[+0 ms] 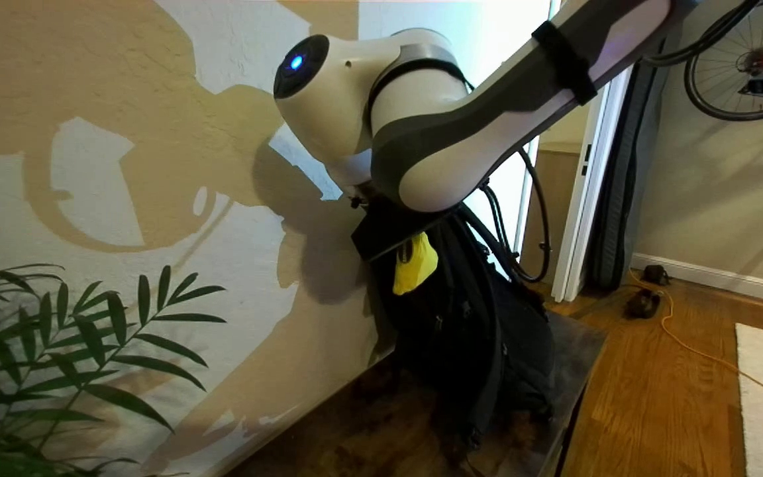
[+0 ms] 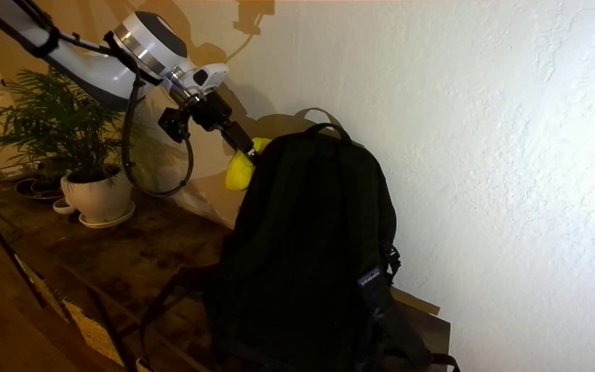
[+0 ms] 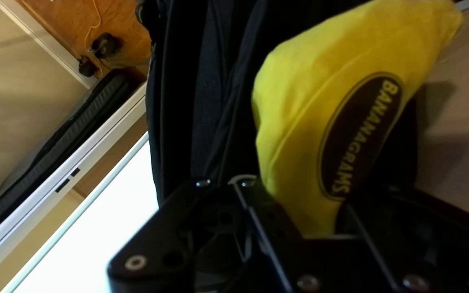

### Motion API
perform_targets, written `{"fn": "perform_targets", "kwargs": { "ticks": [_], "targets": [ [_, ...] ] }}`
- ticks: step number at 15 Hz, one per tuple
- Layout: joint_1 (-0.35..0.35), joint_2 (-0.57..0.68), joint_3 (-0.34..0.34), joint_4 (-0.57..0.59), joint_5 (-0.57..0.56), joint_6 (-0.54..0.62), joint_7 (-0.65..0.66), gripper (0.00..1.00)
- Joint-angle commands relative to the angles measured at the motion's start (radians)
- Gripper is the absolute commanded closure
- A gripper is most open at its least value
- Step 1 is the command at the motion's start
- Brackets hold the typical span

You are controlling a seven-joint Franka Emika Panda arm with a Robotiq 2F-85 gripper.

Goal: Place the banana plush toy inside the black backpack

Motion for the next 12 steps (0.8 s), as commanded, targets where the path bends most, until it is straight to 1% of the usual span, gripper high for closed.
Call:
{"fn": "perform_targets", "kwargs": {
  "ticks": [1,5,8,12],
  "targets": [
    [-0.016,0.042,-0.011,0.066,-0.067,-0.022,-0.047,0.96],
    [-0.034,0.071,-0.02,0.067,-0.1,-0.032,-0.061,0.96],
    [-0.042,0.077,-0.027,0.057,-0.127,-0.03,-0.045,0.96],
    [-0.048,0.105,-0.034,0.069,-0.178,-0.064,-0.06,0.96]
  ]
}}
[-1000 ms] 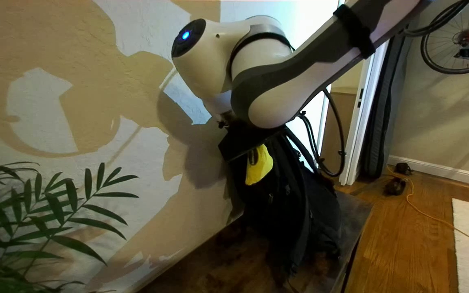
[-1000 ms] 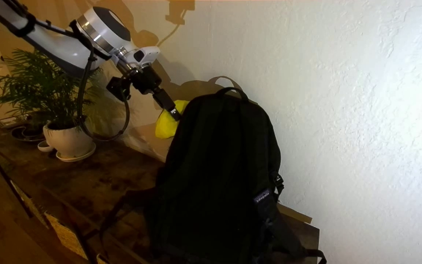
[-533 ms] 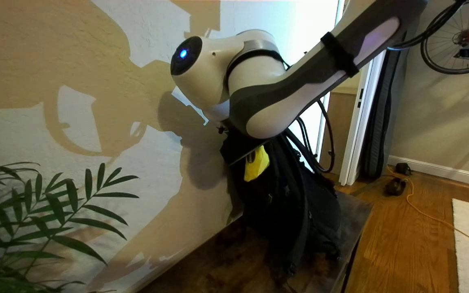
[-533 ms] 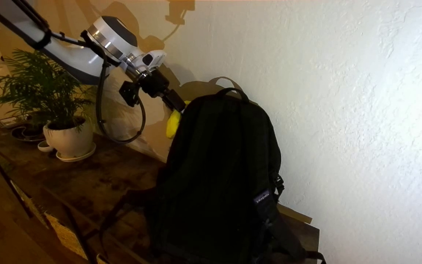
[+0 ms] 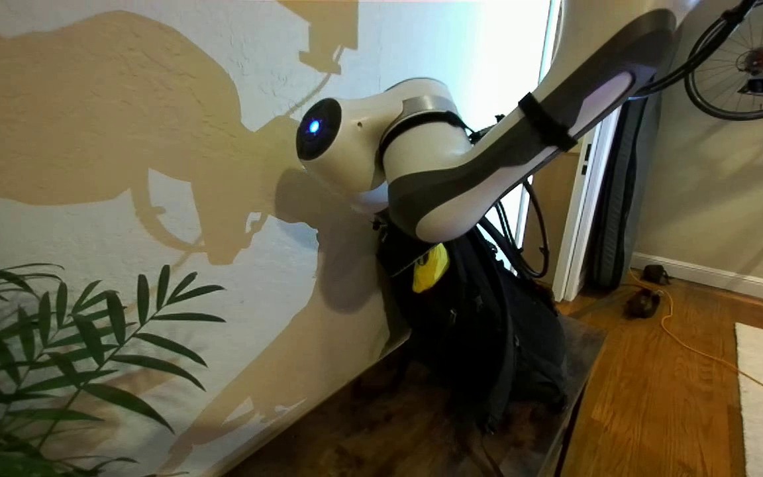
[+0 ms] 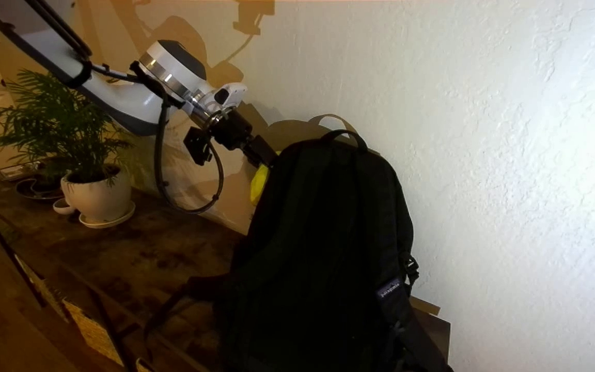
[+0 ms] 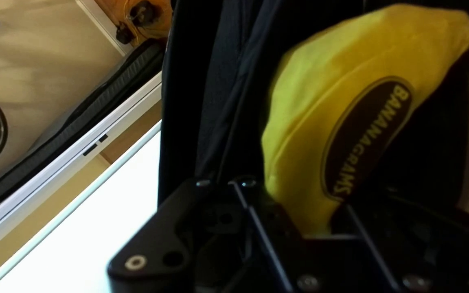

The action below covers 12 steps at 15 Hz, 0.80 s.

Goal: Place the banana plush toy inside the black backpack

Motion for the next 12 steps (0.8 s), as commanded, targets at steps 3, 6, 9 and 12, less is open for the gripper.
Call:
{"fn": "perform_targets", "kwargs": {
  "ticks": [3,6,9,12],
  "targets": [
    [-0.019,0.036,-0.007,0.039,-0.079,-0.033,-0.027,0.58],
    [-0.017,0.042,-0.002,0.039,-0.101,-0.025,-0.021,0.39],
    [-0.013,0.04,0.006,0.037,-0.118,-0.024,-0.022,0.21],
    [-0.008,0.032,0.013,0.031,-0.141,-0.021,-0.021,0.02]
  ]
}}
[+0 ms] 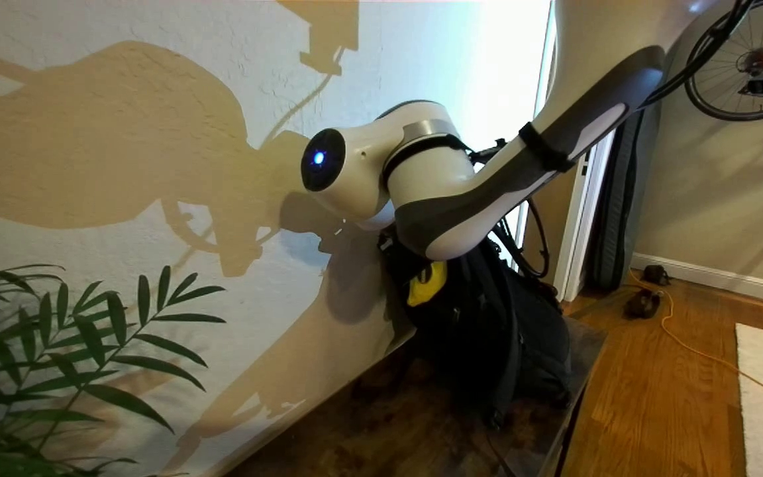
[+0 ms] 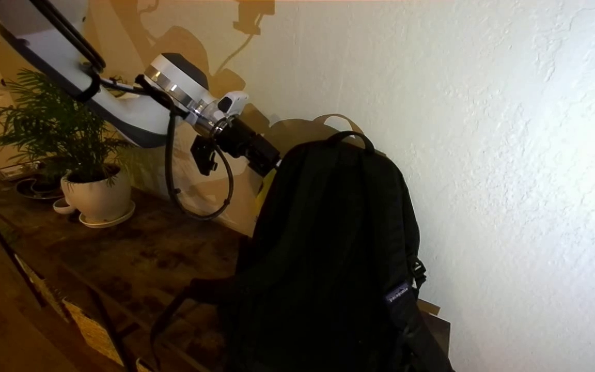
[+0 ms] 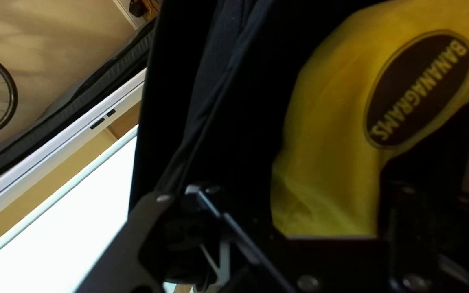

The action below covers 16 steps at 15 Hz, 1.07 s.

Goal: Place the banana plush toy inside the black backpack

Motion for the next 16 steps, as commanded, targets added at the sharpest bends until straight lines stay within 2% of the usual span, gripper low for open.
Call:
{"fn": "perform_targets", "kwargs": {
  "ticks": [1,8,16],
  "targets": [
    [0.001,-0.007,0.01,0.019,-0.058,-0.008,-0.02,0.0],
    [0.003,-0.016,0.042,0.017,-0.101,0.002,-0.044,0.0],
    [-0.002,-0.03,0.084,-0.013,-0.084,0.037,-0.073,0.0]
  ]
}}
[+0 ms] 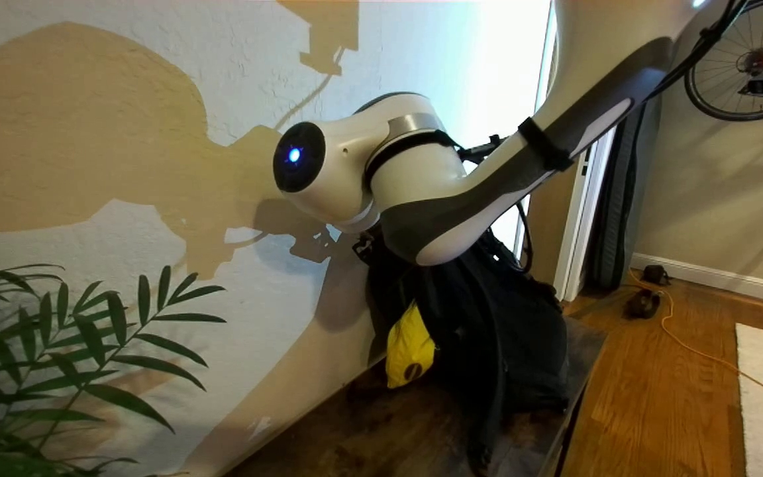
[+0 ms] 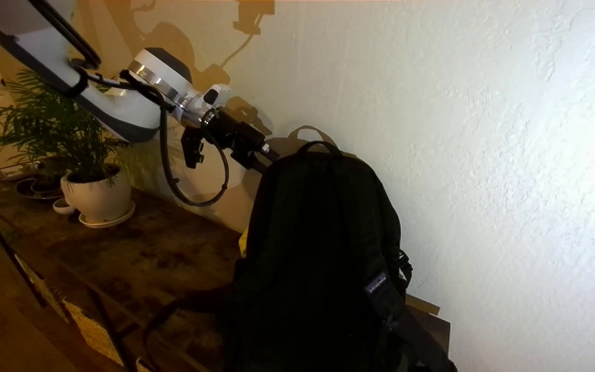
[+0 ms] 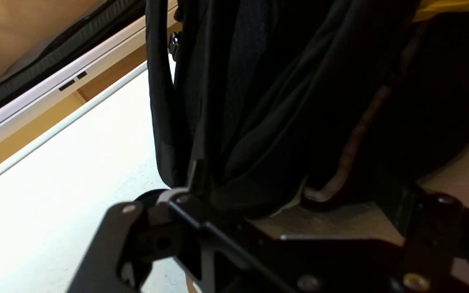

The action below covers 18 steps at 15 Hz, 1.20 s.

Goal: Place the banana plush toy inside the black backpack

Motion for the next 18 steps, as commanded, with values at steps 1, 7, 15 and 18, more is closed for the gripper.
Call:
{"fn": "perform_targets", "kwargs": {
  "ticks": [1,7,15,18],
  "targets": [
    [-0.011,-0.033,0.023,-0.043,-0.011,0.04,-0.017,0.0],
    [-0.031,-0.043,0.084,-0.067,0.077,0.131,-0.013,0.0],
    [-0.061,-0.009,0.095,-0.111,0.461,0.25,-0.003,0.0],
    [-0.05,0.02,0.06,-0.104,0.573,0.3,0.006,0.0]
  ]
}}
